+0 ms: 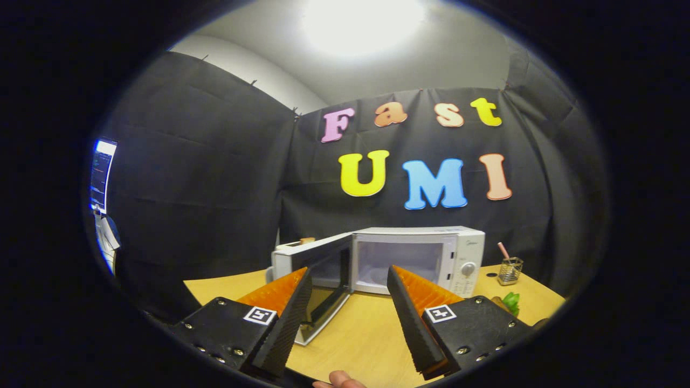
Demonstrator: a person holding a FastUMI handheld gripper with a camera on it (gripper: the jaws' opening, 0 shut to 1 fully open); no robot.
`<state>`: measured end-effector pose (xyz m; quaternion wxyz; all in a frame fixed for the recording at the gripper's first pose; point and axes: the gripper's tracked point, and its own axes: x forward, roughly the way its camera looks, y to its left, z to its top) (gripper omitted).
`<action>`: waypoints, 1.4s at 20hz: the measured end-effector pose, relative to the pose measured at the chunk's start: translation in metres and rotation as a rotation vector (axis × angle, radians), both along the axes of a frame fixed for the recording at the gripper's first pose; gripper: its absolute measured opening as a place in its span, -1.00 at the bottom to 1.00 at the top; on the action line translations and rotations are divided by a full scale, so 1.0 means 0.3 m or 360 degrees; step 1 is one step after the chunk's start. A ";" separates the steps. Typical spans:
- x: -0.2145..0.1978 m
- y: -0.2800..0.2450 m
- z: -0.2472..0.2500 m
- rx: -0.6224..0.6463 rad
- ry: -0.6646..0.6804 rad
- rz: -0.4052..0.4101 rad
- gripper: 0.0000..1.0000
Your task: Open the microwave, put the food inside, and close the microwave door.
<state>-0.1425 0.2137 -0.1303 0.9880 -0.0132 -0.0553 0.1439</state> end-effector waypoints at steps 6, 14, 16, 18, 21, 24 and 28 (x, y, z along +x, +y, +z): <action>0.099 -0.417 -0.052 0.0010 -0.0011 -0.0424 0.70; 0.177 -0.694 -0.295 0.0114 0.0266 -0.0591 0.71; 0.186 -0.711 -0.350 0.0184 0.0351 -0.0575 0.71; 0.199 -0.721 -0.398 0.0250 0.0431 -0.0567 0.71; 0.206 -0.723 -0.433 0.0310 0.0488 -0.0555 0.69; 0.203 -0.702 -0.427 0.0353 0.0489 -0.0496 0.23; 0.206 -0.663 -0.409 0.0333 0.0483 -0.0441 -0.50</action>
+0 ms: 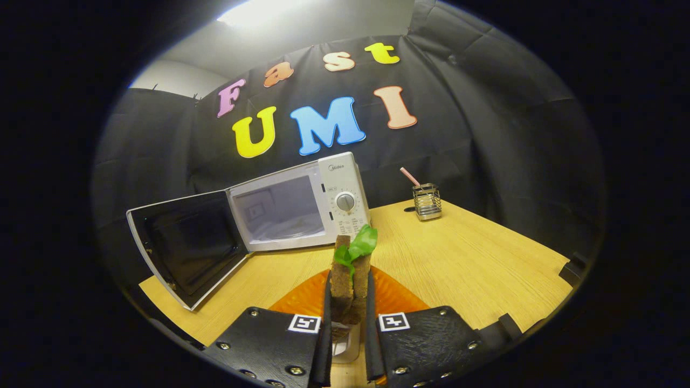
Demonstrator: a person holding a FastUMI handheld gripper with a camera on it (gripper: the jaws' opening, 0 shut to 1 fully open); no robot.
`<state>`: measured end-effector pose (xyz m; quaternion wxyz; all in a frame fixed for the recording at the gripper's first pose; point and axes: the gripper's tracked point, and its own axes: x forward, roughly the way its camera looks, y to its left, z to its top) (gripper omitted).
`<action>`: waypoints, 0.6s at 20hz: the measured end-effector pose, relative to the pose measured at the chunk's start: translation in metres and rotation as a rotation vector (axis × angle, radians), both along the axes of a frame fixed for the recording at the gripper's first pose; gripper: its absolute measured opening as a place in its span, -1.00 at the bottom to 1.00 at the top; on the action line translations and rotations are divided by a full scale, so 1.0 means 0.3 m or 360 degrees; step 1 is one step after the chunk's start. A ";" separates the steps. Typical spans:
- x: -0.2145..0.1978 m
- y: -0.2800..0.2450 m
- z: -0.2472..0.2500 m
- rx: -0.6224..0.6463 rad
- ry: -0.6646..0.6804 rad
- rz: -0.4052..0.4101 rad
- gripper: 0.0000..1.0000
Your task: Open the microwave, put the food inside, and close the microwave door.
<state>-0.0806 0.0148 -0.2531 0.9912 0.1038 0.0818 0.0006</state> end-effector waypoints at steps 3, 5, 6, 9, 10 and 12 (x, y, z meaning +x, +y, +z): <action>0.005 0.026 0.026 0.0018 -0.0018 0.0027 -0.68; 0.008 0.049 0.067 0.0038 -0.0048 0.0050 -0.69; 0.014 0.064 0.089 0.0038 -0.0064 0.0067 -0.69; 0.045 0.117 0.151 0.0022 -0.0124 0.0110 -0.69; 0.057 0.145 0.178 0.0043 -0.0145 0.0144 -0.69; 0.098 0.199 0.224 0.0099 -0.0192 0.0192 -0.69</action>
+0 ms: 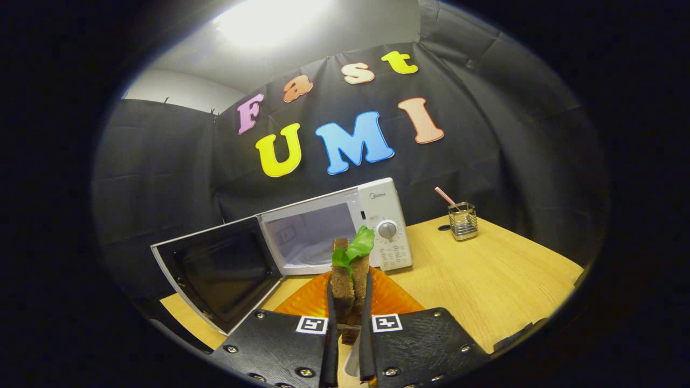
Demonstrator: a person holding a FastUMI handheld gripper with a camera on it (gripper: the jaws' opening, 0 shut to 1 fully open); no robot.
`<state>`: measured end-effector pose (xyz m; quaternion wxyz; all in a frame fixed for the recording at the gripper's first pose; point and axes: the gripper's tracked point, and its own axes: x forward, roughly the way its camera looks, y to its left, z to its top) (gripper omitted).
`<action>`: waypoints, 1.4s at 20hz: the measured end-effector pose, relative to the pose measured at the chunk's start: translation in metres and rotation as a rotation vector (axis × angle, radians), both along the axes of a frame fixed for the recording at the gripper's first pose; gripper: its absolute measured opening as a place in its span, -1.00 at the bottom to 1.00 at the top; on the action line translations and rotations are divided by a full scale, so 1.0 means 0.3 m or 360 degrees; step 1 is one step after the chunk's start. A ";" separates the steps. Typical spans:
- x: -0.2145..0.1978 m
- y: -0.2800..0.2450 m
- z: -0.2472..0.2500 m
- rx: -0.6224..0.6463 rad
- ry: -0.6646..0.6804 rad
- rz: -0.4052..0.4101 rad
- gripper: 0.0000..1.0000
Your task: Open the microwave, put the food inside, and close the microwave door.
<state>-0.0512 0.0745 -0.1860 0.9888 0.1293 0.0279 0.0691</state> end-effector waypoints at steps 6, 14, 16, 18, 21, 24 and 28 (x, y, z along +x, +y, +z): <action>0.166 0.187 0.069 0.0264 -0.0036 0.0188 -0.69; 0.427 0.281 0.075 0.0785 0.0044 0.0183 -0.69; 0.487 0.278 0.048 0.0893 0.0090 0.0140 -0.69; 0.541 0.274 0.028 0.1019 0.0129 0.0099 -0.69; 0.597 0.297 0.021 0.1177 0.0158 0.0072 -0.69; 0.664 0.317 0.034 0.1284 0.0137 0.0040 -0.69; 0.767 0.333 -0.002 0.1459 0.0152 -0.0065 -0.69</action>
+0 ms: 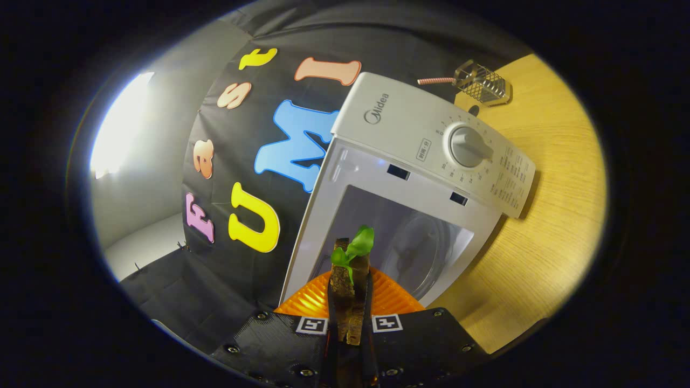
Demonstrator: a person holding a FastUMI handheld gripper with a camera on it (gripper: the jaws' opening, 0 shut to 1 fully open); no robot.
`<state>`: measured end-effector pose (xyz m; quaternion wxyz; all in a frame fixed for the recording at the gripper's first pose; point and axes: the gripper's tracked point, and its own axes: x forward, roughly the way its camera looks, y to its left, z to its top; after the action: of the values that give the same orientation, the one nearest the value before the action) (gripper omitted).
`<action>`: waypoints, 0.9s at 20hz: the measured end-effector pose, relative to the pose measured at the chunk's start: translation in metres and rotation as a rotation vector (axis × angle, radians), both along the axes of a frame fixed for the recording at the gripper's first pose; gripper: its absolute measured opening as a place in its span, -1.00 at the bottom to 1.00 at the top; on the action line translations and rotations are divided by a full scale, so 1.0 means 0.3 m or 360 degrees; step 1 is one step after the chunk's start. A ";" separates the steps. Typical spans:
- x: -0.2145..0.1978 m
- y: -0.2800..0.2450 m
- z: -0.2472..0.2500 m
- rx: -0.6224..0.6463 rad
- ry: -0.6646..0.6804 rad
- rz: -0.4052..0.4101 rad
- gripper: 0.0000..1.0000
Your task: Open the microwave, put the food inside, and close the microwave door.
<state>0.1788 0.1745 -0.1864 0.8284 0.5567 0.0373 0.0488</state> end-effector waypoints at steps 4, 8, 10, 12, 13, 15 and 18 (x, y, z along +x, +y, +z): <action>0.089 -0.011 -0.046 0.0089 0.0064 -0.0095 -0.69; 0.194 -0.025 -0.107 0.0151 0.0129 -0.0214 -0.69; 0.235 -0.025 -0.137 0.0192 0.0160 -0.0269 -0.69; 0.270 -0.010 -0.175 0.0185 0.0205 -0.0312 -0.69; 0.286 -0.007 -0.194 0.0184 0.0231 -0.0340 -0.69; 0.301 -0.016 -0.214 0.0181 0.0261 -0.0419 -0.69; 0.322 -0.012 -0.240 0.0083 0.0286 -0.0434 -0.56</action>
<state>0.2755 0.1708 -0.2586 0.8060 0.5801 0.0341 -0.1130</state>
